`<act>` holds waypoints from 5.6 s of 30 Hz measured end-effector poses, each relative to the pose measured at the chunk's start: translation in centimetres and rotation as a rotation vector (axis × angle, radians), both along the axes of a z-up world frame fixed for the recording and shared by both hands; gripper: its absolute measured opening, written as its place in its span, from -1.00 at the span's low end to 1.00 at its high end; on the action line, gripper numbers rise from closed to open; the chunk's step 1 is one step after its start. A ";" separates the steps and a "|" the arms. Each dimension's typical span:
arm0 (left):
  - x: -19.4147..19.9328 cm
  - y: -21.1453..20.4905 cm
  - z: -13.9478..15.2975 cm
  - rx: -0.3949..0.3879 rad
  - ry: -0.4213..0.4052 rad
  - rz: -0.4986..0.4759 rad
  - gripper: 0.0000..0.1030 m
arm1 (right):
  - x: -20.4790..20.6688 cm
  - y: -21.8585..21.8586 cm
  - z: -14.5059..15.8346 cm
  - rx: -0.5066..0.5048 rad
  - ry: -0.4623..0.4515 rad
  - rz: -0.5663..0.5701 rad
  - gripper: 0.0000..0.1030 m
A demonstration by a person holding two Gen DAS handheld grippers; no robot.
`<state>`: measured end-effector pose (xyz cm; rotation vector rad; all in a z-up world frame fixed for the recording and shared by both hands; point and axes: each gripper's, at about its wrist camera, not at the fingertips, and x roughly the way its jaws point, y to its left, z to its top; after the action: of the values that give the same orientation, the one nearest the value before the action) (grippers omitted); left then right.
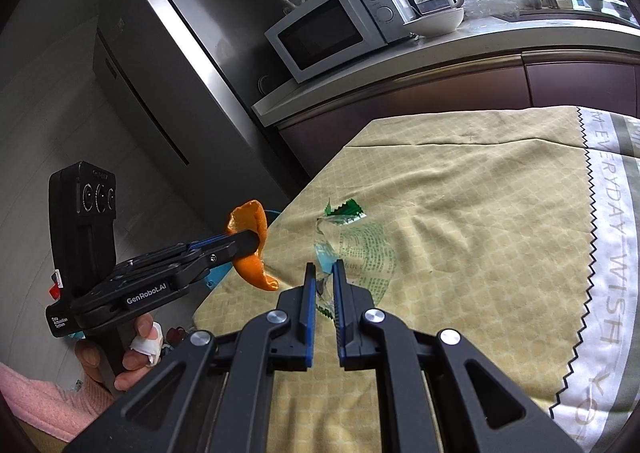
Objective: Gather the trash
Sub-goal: 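Carry the orange peel and green wrapper over to the blue bin, then open both tools above the blue bin to drop peel and wrapper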
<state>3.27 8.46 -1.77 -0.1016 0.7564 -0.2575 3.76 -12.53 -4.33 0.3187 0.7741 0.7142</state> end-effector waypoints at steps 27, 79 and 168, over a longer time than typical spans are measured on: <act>-0.8 6.3 0.1 -0.001 -0.005 0.124 -0.72 | 1.7 8.0 1.2 -0.028 -0.022 0.155 -0.86; -0.5 15.0 0.3 0.019 -0.013 0.320 -0.72 | 5.2 19.2 2.0 -0.082 -0.037 0.336 -0.86; 2.0 20.2 -5.4 0.076 0.036 0.495 0.41 | 9.1 26.8 -2.9 -0.235 0.082 0.372 -0.54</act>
<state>5.27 28.62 -7.17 -0.2172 0.7515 0.2445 12.86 14.24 -7.21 -0.0124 0.9993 0.9516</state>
